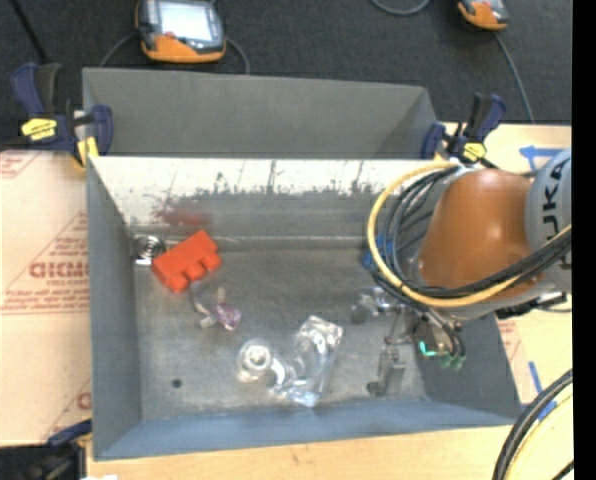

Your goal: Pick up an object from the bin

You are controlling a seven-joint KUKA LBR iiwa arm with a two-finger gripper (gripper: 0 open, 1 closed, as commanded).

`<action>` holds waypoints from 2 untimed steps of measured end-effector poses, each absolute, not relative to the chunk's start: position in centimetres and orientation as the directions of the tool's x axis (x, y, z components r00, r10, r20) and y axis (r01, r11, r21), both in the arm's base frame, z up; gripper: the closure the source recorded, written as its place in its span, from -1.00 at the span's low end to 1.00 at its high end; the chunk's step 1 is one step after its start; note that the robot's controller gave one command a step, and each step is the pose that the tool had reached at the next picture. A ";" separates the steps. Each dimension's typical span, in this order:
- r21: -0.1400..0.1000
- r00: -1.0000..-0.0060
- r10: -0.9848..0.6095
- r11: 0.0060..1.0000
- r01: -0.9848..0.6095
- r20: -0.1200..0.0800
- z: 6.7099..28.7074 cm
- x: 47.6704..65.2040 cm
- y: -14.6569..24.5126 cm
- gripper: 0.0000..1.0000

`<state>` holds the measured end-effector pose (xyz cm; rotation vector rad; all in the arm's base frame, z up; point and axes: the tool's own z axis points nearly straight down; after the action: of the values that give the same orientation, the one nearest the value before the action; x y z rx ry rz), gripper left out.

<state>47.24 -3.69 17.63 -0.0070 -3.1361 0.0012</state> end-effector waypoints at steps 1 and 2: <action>0.003 -0.957 0.290 0.957 0.290 -0.004 16.9 51.1 1.2 -1.00; 0.000 -0.999 -0.033 0.999 -0.033 -0.007 18.3 53.5 3.7 -1.00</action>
Offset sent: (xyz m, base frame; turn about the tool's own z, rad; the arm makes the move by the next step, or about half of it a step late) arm 0.0370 0.0483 -0.0072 0.2946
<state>53.51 3.67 18.28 0.0524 -3.1483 -0.0001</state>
